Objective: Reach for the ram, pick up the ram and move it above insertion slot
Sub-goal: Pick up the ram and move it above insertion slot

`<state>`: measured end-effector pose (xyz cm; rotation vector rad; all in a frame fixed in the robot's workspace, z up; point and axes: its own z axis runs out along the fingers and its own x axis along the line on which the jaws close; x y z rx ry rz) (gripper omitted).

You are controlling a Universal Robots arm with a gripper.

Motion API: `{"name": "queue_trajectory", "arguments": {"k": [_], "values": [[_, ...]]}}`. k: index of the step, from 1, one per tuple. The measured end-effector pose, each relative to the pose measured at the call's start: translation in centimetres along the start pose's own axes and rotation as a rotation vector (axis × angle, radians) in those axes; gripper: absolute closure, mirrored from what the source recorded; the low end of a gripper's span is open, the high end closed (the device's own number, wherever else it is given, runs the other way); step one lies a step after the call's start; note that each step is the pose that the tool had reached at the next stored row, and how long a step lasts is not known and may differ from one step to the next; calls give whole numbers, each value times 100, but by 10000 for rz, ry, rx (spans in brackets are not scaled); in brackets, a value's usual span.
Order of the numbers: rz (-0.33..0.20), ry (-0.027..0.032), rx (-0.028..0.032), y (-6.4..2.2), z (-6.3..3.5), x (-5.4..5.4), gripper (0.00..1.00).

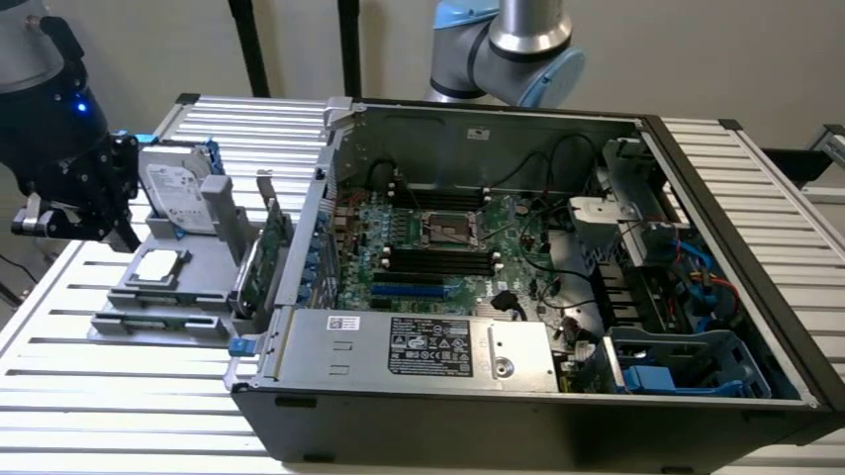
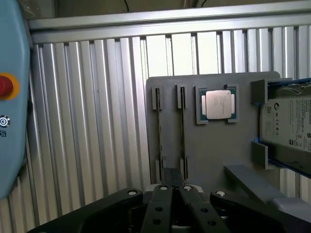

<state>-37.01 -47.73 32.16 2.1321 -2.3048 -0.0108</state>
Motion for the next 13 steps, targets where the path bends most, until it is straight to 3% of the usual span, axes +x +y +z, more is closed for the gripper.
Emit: {"name": "queue_trajectory", "arguments": {"k": [3,5,7,8,10,13], "values": [[0,-7,-56,-4,-2,0,88],[0,-7,-57,-4,-2,0,82],[-1,-7,-63,-5,1,0,70],[0,-7,-71,-5,5,0,70],[0,-4,-94,-5,21,0,58],[0,-3,-108,-5,74,0,52]]}}
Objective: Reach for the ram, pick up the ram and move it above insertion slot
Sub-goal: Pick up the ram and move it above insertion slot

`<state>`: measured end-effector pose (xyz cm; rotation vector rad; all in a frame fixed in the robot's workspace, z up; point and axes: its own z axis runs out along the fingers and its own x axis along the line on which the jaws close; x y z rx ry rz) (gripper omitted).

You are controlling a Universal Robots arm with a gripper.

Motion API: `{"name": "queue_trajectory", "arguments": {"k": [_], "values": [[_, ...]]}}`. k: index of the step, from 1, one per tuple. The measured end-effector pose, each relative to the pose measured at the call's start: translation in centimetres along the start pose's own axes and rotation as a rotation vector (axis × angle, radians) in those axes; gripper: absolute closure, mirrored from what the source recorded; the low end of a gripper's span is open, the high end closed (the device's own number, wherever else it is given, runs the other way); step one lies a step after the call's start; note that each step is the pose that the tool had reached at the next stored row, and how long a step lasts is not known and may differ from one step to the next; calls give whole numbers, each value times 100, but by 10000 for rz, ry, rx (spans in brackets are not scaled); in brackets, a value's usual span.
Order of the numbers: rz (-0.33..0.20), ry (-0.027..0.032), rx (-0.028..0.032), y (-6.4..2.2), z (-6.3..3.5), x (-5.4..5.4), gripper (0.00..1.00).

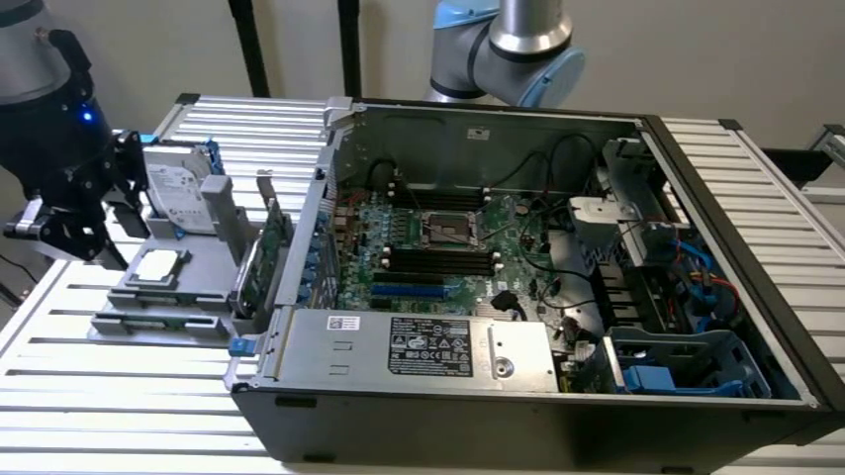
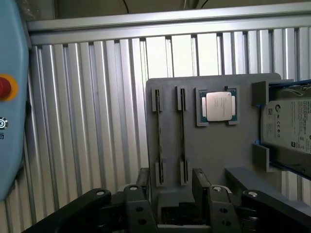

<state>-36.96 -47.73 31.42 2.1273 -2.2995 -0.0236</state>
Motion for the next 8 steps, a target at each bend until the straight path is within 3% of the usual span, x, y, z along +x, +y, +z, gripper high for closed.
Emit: {"name": "queue_trajectory", "arguments": {"k": [8], "values": [[0,0,0,-3,146,6,52]]}}
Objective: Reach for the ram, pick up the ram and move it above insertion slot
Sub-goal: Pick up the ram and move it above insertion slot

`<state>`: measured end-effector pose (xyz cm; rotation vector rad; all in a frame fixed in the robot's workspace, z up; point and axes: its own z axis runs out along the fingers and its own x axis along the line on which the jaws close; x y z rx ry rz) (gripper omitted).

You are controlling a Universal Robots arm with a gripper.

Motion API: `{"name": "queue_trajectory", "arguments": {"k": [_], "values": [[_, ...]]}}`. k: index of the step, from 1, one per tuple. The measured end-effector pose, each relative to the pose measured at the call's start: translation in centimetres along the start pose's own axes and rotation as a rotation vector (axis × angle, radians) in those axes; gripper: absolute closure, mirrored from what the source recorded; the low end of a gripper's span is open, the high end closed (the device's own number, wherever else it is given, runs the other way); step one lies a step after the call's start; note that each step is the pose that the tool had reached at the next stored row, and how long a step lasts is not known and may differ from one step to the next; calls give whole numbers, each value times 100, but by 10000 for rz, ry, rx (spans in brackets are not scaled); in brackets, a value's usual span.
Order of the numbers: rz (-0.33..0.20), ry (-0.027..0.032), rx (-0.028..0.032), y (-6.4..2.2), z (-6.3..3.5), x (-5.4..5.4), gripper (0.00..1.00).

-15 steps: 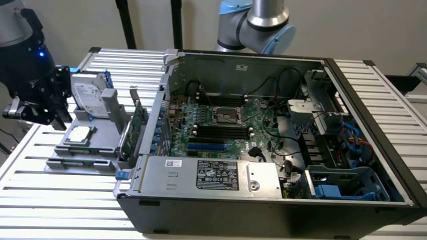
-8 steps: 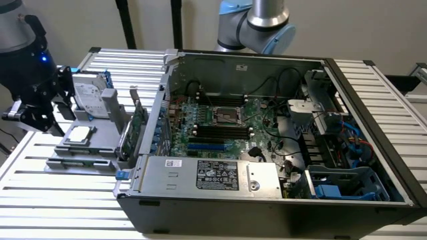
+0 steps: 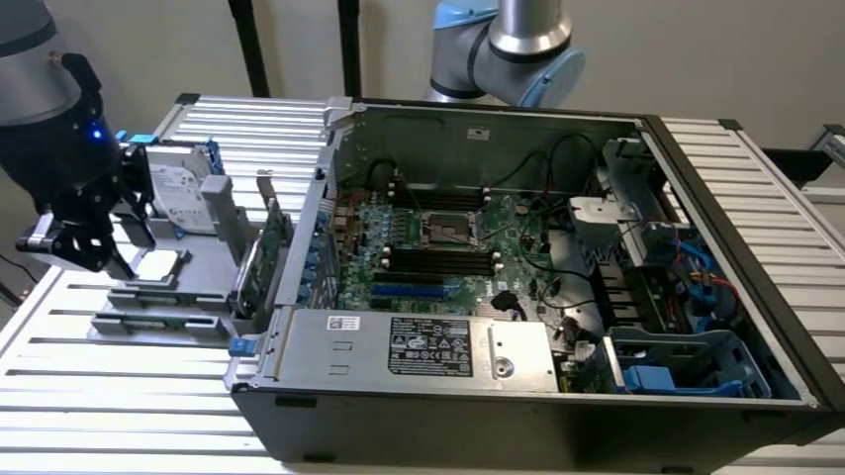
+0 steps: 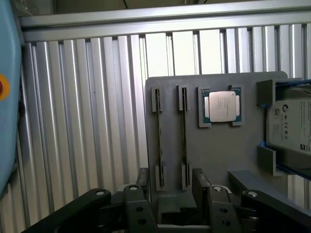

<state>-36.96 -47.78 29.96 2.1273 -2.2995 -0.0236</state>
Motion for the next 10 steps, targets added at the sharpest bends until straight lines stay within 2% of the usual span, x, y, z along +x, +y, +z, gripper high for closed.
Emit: {"name": "queue_trajectory", "arguments": {"k": [10], "values": [[9,0,0,1,182,10,52]]}}
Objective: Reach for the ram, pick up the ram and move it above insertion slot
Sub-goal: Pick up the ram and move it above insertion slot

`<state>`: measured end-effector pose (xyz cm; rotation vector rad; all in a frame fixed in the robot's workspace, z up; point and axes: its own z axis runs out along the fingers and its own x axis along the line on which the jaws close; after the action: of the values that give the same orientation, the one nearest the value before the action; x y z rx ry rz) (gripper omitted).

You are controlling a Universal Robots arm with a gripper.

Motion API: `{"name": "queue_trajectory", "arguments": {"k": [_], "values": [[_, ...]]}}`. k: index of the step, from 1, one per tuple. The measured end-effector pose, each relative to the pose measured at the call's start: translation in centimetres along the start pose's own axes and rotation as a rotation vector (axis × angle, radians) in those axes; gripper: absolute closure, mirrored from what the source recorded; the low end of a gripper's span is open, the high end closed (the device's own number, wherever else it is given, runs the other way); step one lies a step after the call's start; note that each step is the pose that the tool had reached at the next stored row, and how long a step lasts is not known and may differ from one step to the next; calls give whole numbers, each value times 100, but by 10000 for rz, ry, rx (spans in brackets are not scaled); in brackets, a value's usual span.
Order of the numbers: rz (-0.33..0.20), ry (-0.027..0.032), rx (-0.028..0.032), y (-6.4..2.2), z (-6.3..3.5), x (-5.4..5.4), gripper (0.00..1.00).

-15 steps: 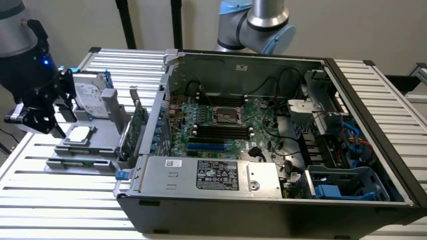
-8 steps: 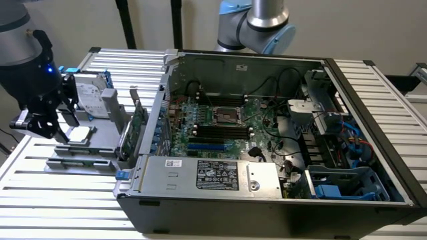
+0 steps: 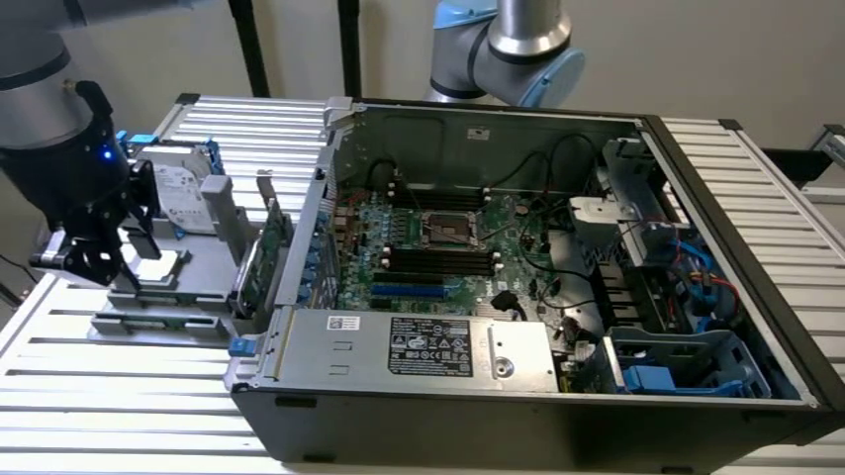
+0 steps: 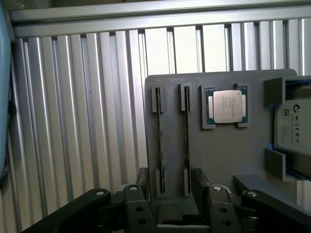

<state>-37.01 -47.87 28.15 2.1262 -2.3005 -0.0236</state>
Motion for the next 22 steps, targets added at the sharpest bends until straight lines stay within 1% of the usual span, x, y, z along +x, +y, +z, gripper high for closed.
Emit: {"name": "queue_trajectory", "arguments": {"k": [2,8,22], "values": [[10,1,-1,11,36,4,52],[19,-1,1,83,148,30,52],[19,0,0,86,401,73,52]]}}
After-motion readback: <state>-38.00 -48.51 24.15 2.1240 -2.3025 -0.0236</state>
